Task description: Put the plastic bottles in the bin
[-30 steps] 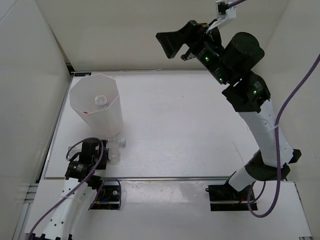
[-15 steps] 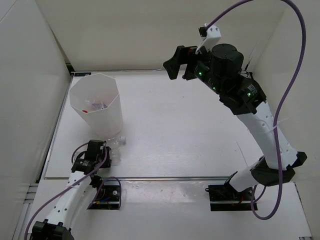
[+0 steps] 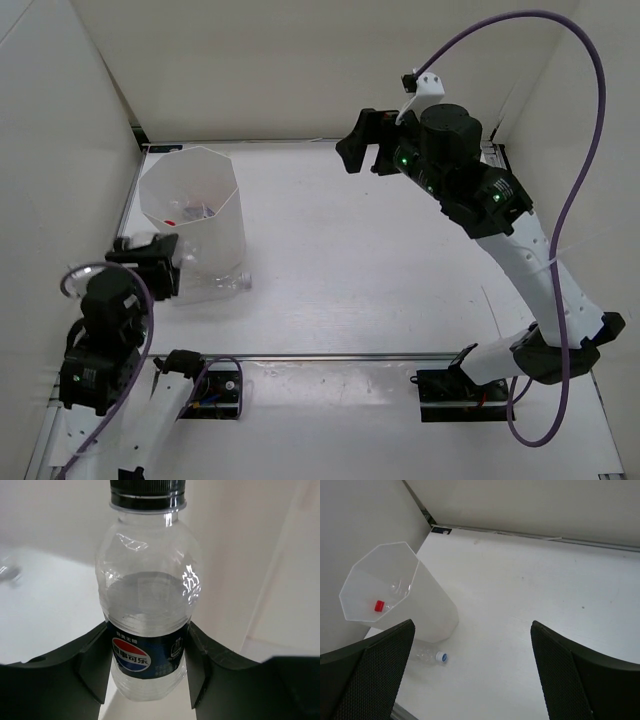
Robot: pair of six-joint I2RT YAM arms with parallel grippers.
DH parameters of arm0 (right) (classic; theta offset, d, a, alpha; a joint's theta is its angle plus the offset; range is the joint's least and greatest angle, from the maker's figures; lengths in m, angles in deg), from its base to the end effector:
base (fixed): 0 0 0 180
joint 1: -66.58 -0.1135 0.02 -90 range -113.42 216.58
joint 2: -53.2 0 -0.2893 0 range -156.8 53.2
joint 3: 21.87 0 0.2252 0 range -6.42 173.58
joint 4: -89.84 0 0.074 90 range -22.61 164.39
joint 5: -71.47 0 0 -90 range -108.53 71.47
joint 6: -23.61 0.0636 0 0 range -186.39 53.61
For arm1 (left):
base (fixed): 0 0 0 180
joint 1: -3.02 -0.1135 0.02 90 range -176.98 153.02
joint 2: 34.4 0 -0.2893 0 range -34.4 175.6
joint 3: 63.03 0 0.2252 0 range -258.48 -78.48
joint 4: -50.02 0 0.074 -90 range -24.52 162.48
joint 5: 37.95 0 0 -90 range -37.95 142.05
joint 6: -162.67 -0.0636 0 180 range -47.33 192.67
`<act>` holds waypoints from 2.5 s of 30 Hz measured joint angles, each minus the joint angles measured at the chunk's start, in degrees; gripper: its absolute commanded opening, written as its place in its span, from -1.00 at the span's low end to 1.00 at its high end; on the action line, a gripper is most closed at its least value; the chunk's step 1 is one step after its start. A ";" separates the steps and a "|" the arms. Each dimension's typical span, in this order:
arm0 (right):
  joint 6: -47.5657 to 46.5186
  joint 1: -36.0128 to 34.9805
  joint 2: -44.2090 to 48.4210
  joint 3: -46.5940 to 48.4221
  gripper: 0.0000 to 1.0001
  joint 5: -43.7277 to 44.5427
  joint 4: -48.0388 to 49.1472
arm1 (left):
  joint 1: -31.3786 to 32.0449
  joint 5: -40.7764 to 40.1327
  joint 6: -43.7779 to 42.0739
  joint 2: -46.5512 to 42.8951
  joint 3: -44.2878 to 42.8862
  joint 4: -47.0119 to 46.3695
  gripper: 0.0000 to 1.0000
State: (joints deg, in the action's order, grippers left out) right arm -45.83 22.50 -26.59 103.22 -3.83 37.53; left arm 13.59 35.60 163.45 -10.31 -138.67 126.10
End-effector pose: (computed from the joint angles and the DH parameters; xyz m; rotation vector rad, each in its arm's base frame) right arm 0.1992 0.1704 0.5418 -0.1582 1.7214 0.6250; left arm 0.0217 0.0143 0.3519 -1.4842 1.4629 -0.8418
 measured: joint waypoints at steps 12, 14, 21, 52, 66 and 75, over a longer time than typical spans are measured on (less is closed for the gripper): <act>1.70 0.09 -3.17 1.51 1.00 -2.67 -0.63 | 0.00 -2.54 -35.71 42.58 -30.47 -17.64 1.00; 1.64 0.09 -2.69 1.29 1.00 -2.40 -0.59 | 0.04 -3.63 -35.32 43.82 -29.53 -16.09 1.00; 1.60 0.76 4.96 -7.52 1.00 -0.55 -0.74 | 0.04 -12.33 -24.85 20.72 -14.93 -8.66 1.00; 0.46 1.64 6.19 -10.97 1.00 -3.32 -7.10 | -0.09 -11.23 9.81 -5.01 51.78 -26.84 1.00; -0.28 1.64 10.12 -14.40 1.00 -3.08 -8.46 | -2.16 -10.80 7.76 -2.75 54.95 -37.94 1.00; -1.25 1.64 9.42 -14.93 1.00 -3.91 -8.55 | -12.28 -3.37 1.42 1.22 56.96 -45.20 1.00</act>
State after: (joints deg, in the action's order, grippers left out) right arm -47.08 24.14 -17.17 88.30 -7.74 28.98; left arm 1.31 32.24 164.87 -9.08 -81.71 80.90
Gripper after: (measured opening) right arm 0.998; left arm 0.999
